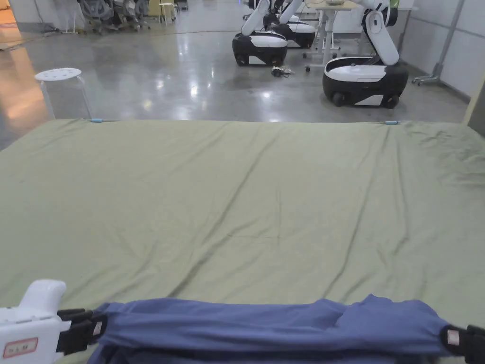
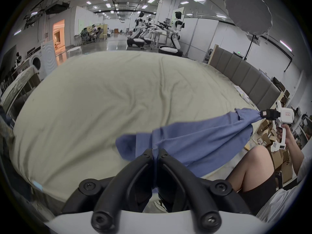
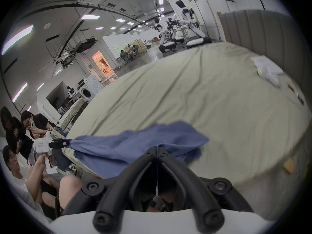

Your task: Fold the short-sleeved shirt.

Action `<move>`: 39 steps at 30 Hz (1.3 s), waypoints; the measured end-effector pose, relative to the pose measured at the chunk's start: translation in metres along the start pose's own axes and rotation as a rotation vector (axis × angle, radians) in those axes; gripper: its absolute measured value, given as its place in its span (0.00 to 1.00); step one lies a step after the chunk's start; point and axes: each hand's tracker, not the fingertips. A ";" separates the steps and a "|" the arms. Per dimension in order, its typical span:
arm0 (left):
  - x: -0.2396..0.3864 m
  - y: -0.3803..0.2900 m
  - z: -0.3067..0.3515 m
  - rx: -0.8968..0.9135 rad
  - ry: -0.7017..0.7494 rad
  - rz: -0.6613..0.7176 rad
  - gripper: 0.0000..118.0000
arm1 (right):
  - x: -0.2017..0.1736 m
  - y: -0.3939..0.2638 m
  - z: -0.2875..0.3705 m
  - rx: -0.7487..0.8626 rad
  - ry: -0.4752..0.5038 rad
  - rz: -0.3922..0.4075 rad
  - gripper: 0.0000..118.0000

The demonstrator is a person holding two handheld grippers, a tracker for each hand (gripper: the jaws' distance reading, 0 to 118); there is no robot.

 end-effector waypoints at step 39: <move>0.029 -0.037 0.093 0.378 -0.037 0.136 0.00 | -0.171 -0.033 0.115 0.747 -0.180 0.499 0.00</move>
